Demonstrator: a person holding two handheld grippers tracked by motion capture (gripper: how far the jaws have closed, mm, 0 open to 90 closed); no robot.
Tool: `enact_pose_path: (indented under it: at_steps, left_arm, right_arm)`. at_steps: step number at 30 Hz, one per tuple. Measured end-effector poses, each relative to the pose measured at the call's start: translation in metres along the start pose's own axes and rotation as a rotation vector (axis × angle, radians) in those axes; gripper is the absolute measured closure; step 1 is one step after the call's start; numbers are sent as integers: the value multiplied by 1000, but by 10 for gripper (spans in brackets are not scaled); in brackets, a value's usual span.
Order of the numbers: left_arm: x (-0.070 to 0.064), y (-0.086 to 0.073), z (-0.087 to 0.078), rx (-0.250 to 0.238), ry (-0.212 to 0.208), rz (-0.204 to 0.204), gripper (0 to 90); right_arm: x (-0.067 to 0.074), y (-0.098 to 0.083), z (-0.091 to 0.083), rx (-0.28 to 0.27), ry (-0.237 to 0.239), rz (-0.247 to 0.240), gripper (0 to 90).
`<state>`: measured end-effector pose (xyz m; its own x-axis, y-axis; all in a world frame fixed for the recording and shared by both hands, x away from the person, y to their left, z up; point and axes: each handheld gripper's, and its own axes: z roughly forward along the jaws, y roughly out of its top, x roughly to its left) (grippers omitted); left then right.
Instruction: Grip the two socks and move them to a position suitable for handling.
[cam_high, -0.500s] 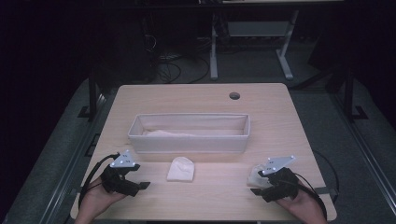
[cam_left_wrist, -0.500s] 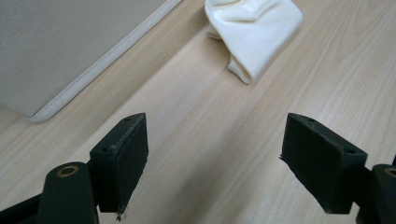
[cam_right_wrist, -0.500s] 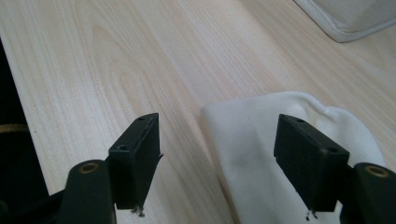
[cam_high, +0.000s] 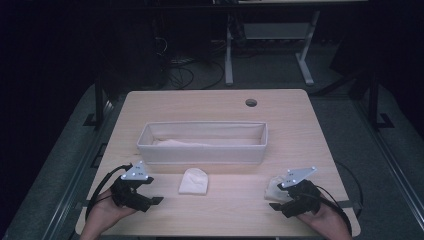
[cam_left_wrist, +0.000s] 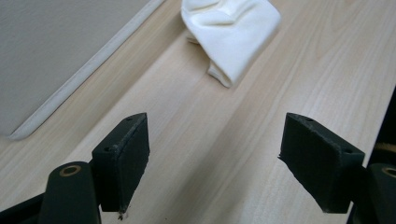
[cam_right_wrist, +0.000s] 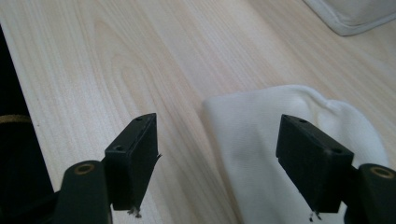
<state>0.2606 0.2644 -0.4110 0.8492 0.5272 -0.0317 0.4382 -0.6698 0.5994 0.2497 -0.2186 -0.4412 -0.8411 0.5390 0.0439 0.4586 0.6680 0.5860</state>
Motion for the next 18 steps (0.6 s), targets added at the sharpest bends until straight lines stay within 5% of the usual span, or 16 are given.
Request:
enact_pose_path:
  at_steps: [18]
  left_arm:
    - [3, 55, -7, 34, -31, 115, 248]
  right_arm:
    - [-2, 1, -8, -2, 9, -9, 269]
